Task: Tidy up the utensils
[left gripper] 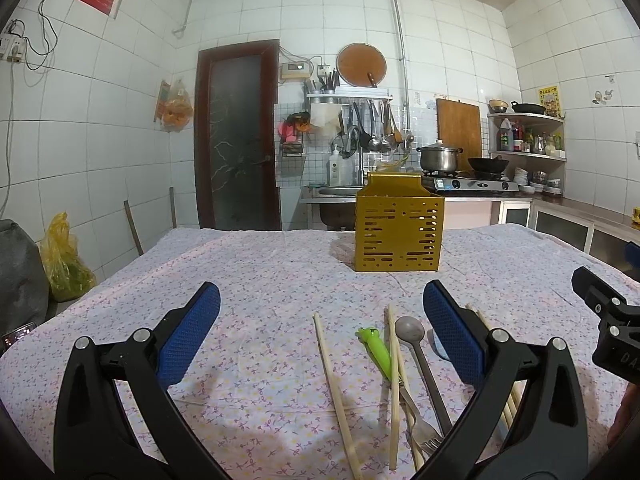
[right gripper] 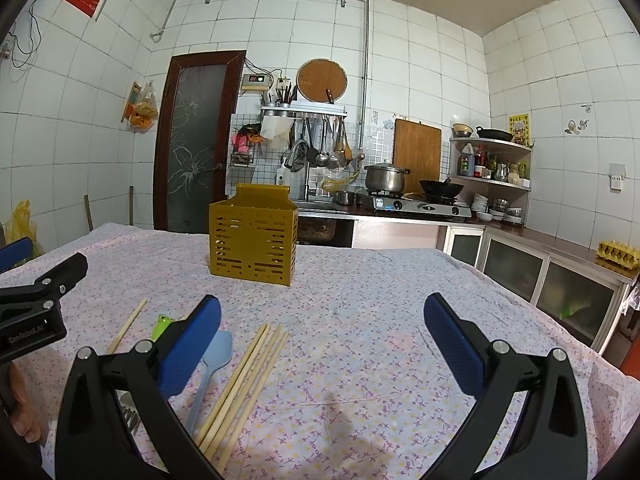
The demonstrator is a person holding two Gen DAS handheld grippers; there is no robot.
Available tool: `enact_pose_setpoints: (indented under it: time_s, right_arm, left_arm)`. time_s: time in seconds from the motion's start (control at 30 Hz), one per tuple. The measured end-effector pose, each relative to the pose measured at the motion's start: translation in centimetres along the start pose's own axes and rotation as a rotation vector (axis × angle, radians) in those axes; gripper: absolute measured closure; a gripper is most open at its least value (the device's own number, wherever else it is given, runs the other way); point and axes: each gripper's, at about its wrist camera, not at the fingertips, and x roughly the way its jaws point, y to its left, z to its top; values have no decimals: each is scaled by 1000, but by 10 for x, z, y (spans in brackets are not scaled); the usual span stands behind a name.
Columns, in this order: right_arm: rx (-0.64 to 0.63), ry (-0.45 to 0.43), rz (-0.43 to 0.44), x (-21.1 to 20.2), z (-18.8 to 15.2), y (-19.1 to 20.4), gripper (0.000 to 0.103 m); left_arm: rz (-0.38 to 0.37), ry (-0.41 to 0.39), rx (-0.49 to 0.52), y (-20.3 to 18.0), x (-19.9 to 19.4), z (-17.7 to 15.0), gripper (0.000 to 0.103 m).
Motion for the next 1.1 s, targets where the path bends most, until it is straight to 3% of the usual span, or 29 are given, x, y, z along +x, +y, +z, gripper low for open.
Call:
enact_pose_setpoints:
  time_s: [1.1]
  right_arm:
    - [-7, -8, -12, -2, 0, -1, 4]
  left_arm:
    - [-11, -3, 0, 0, 3, -5, 5]
